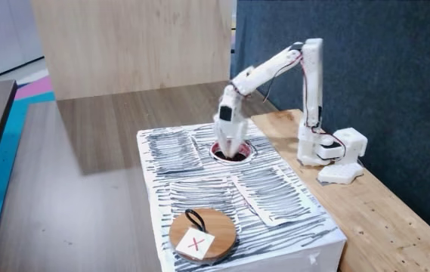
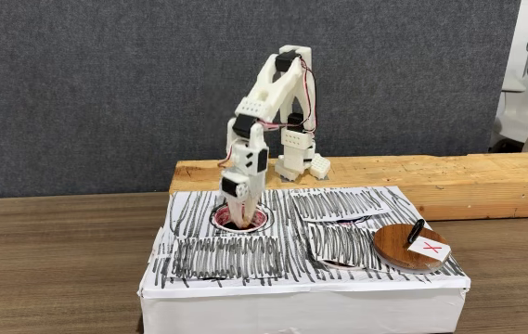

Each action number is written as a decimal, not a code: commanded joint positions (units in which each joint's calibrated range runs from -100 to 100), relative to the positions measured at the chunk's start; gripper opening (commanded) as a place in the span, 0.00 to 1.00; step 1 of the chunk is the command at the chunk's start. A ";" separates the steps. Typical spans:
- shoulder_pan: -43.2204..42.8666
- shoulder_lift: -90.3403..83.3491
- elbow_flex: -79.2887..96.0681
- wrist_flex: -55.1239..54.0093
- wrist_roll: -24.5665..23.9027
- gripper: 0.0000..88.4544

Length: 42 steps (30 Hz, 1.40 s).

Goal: Pick the brown debris from the hole.

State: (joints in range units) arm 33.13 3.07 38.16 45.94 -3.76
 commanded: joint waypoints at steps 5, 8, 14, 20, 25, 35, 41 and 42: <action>-7.99 -26.94 -0.47 0.56 9.16 0.01; -14.49 -33.72 -0.38 3.83 12.38 0.01; -30.58 -35.56 -0.38 13.97 13.37 0.01; -39.57 -36.57 5.07 18.17 13.37 0.01; -40.22 -36.65 6.14 18.17 13.89 0.01; -40.52 -40.34 5.87 18.25 14.04 0.11; -40.52 -43.35 6.32 18.84 14.10 0.41; -40.52 -43.35 6.50 18.84 14.10 0.45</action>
State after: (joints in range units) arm -6.96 -38.88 44.72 64.39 10.03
